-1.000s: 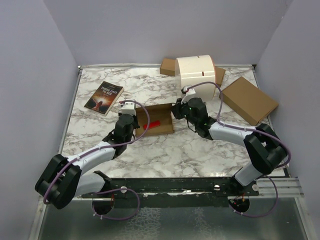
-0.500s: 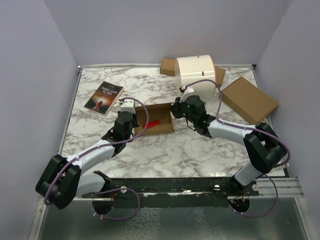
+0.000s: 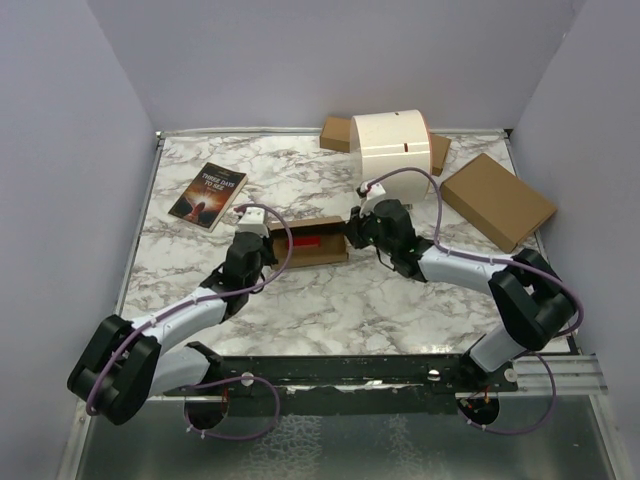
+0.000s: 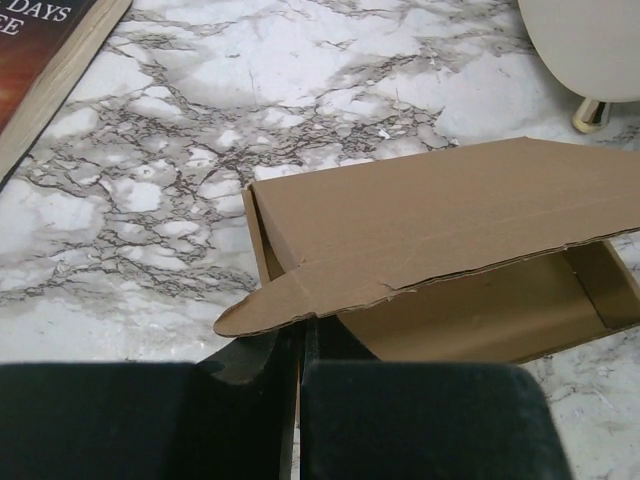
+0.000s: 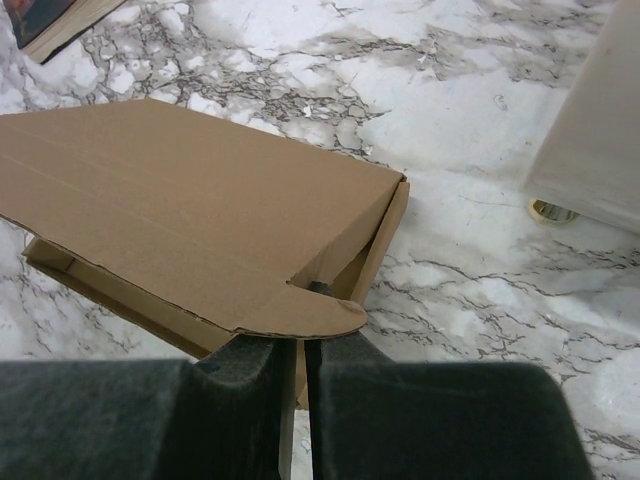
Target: Fold the paper box
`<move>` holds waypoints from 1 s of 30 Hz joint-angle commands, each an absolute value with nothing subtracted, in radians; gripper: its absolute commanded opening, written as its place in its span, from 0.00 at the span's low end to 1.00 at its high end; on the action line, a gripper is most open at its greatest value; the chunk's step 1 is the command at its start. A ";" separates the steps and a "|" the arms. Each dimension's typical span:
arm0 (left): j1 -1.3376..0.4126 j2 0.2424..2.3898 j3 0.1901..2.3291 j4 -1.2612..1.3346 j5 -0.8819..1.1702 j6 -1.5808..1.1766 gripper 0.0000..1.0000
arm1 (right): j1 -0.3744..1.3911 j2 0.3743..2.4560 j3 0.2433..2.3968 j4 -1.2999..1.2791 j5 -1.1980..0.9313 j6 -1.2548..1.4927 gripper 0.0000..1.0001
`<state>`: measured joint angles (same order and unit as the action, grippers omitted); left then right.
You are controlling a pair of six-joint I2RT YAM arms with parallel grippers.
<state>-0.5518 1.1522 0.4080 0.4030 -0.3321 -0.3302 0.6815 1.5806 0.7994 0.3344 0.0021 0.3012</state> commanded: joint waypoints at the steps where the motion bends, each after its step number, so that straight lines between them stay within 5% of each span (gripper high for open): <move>1: -0.569 1.128 0.390 0.405 -0.198 -0.389 0.00 | 0.710 1.548 0.769 0.320 -0.079 0.266 0.05; 18: -0.569 0.935 0.366 0.231 -0.135 -0.467 0.26 | 0.710 1.551 0.714 0.338 -0.061 0.233 0.05; 30: -0.569 0.719 0.340 0.036 0.027 -0.580 0.55 | 0.710 1.562 0.717 0.347 -0.048 0.235 0.05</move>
<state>-0.5648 0.7467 0.3473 0.1253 -0.0700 -0.5137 0.6952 1.5482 0.7242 0.3374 -0.0174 0.2382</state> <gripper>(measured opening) 0.527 0.054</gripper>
